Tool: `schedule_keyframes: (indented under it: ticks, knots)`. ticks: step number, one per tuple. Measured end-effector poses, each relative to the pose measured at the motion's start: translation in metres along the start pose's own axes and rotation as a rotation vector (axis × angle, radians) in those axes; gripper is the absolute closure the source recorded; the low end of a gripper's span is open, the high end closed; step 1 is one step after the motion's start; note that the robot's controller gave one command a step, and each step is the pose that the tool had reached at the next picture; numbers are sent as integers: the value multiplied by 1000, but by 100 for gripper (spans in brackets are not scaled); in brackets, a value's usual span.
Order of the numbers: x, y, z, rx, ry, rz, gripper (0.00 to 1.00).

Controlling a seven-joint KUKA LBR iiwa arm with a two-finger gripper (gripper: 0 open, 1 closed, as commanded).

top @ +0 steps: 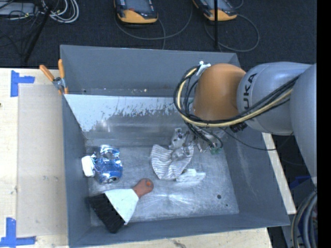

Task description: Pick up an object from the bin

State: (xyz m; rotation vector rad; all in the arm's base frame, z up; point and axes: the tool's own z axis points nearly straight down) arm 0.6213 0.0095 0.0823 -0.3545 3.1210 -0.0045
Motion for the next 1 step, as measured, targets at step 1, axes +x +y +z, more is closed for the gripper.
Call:
schedule_keyframes:
  ticks: [1]
  knots:
    - [1,1,-8,-2,-4,1,100]
